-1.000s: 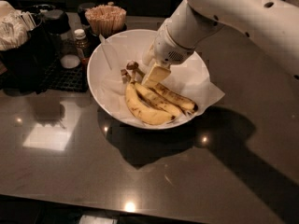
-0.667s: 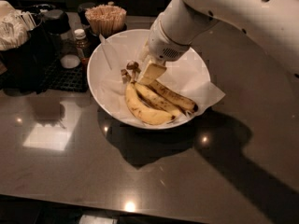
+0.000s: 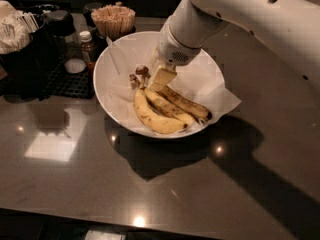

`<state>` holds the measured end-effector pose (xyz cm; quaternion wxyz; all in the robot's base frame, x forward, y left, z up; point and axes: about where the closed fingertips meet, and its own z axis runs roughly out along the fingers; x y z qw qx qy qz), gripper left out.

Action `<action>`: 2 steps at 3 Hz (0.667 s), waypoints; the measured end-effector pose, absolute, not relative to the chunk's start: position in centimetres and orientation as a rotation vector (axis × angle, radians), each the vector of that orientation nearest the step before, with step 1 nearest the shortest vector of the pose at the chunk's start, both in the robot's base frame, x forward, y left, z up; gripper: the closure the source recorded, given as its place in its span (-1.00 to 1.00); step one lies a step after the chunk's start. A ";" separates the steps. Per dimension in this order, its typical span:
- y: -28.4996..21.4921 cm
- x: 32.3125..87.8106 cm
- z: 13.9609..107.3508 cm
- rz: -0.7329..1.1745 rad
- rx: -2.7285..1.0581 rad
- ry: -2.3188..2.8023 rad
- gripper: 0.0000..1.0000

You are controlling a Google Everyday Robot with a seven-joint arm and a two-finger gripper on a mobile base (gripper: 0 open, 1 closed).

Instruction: Pick banana from white bowl

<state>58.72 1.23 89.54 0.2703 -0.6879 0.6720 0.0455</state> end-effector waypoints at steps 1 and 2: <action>1.2 59.3 88.5 0.138 -1.857 1.843 -0.04; 1.3 59.8 87.4 0.156 -1.863 1.874 -0.02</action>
Offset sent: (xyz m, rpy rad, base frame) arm 0.0175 -0.0002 -0.0326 -0.0261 0.0904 -0.0329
